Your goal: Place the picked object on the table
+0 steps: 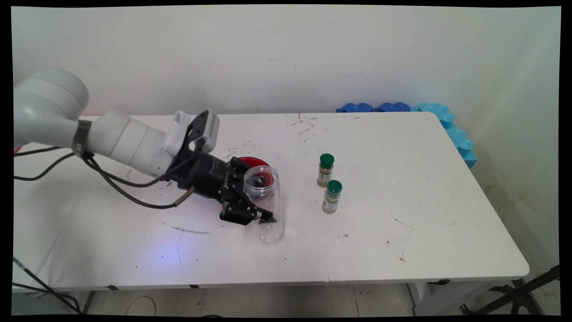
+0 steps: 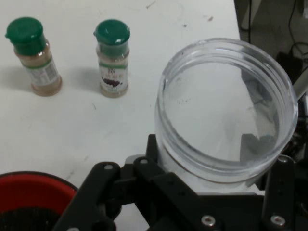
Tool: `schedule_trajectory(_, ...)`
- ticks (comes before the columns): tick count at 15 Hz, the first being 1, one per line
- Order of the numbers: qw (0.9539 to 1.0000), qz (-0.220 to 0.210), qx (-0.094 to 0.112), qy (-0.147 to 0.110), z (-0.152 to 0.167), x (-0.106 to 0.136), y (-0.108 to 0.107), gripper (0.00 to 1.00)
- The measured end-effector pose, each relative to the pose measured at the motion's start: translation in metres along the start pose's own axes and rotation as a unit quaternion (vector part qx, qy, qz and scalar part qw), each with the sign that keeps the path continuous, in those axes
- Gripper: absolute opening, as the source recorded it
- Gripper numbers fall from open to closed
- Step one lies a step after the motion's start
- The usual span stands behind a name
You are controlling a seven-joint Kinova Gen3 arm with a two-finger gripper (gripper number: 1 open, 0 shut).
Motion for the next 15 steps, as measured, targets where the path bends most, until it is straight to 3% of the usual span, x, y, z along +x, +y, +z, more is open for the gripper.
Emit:
schedule_trajectory(13, 0.9996, 0.014, 0.018, -0.014, 0.025, -0.017, 0.001, 0.0)
schedule_trajectory(14, 0.9996, 0.013, 0.02, -0.013, 0.026, -0.017, 0.001, 1.0)
schedule_trajectory(15, 0.9996, 0.011, 0.021, -0.013, 0.026, -0.018, 0.001, 1.0)
